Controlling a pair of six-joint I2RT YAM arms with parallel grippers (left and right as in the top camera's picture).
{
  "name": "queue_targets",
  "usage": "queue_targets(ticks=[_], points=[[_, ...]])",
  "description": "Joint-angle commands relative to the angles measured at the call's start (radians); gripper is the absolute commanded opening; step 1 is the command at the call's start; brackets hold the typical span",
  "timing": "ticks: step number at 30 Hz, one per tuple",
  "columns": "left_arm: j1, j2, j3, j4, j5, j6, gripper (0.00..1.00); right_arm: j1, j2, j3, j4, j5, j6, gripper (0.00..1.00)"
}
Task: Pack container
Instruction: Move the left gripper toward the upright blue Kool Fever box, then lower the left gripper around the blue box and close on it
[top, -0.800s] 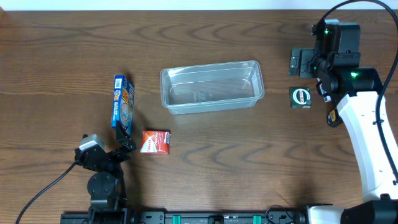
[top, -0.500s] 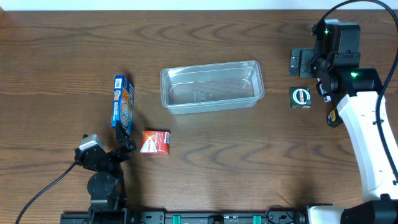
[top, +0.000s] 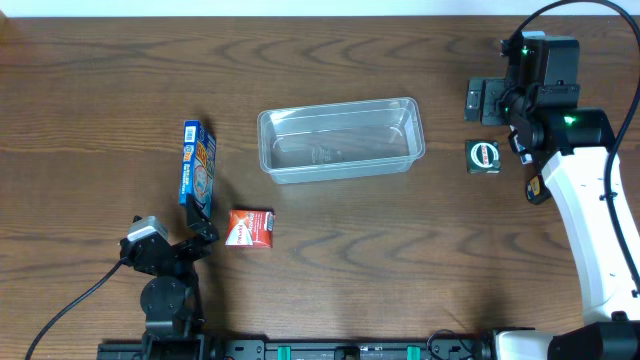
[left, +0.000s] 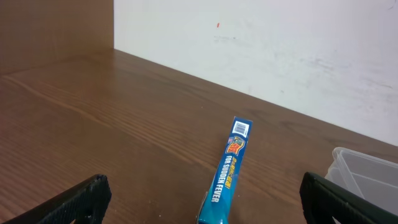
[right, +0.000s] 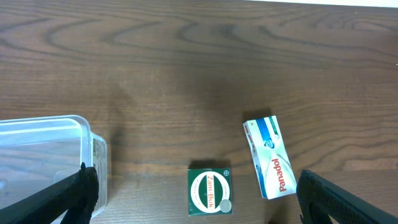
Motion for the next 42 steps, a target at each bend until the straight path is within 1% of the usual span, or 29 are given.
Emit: queue_targets(ticks=[1, 5, 8, 11, 13, 15, 16, 19, 22, 25, 26, 30, 32, 35, 36, 39, 42], points=[[-0.005, -0.006, -0.018, -0.040, -0.020, 0.024, 0.98, -0.003, -0.007, 0.005, -0.001, 0.007, 0.010, 0.99], [-0.005, -0.006, -0.018, -0.035, -0.023, 0.025, 0.98, -0.003, -0.007, 0.005, -0.001, 0.007, 0.010, 0.99], [-0.005, -0.006, -0.018, 0.015, -0.027, 0.024, 0.98, -0.003, -0.007, 0.005, -0.001, 0.007, 0.010, 0.99], [-0.005, -0.006, -0.010, 0.066, 0.024, 0.027, 0.98, -0.003, -0.007, 0.005, -0.001, 0.007, 0.010, 0.99], [-0.005, -0.006, 0.009, 0.085, 0.063, 0.055, 0.98, -0.003, -0.007, 0.005, -0.001, 0.007, 0.010, 0.99], [-0.005, -0.003, 0.050, 0.080, 0.098, 0.102, 0.98, -0.003, -0.007, 0.005, -0.001, 0.007, 0.010, 0.99], [-0.005, 0.004, 0.096, 0.063, 0.115, 0.126, 0.98, -0.003, -0.007, 0.005, -0.001, 0.007, 0.010, 0.99], [-0.005, 0.059, 0.258, -0.016, 0.115, 0.146, 0.98, -0.003, -0.007, 0.005, -0.001, 0.007, 0.010, 0.99], [-0.005, 0.201, 0.447, -0.121, 0.111, 0.192, 0.98, -0.003, -0.007, 0.005, -0.001, 0.007, 0.010, 0.99], [-0.005, 0.412, 0.616, -0.251, 0.113, 0.193, 0.98, -0.003, -0.007, 0.005, -0.001, 0.007, 0.010, 0.99], [-0.005, 0.517, 0.678, -0.302, 0.113, 0.198, 0.98, -0.003, -0.007, 0.005, -0.001, 0.007, 0.010, 0.99], [-0.005, 0.812, 0.811, -0.392, 0.113, 0.261, 0.98, -0.003, -0.007, 0.005, -0.001, 0.007, 0.010, 0.99], [-0.005, 0.962, 0.858, -0.383, 0.113, 0.259, 0.98, -0.003, -0.007, 0.005, -0.001, 0.007, 0.010, 0.99], [0.000, 1.120, 0.874, -0.344, 0.106, 0.260, 0.98, -0.003, -0.007, 0.005, -0.001, 0.007, 0.010, 0.99], [0.001, 1.165, 0.874, -0.305, 0.105, 0.260, 0.98, -0.003, -0.007, 0.005, -0.001, 0.007, 0.010, 0.99], [0.001, 1.241, 0.874, -0.259, 0.105, 0.259, 0.98, -0.003, -0.007, 0.005, -0.001, 0.007, 0.010, 0.99], [0.001, 1.252, 0.874, -0.259, 0.107, 0.259, 0.98, -0.003, -0.007, 0.005, -0.001, 0.007, 0.010, 0.99]])
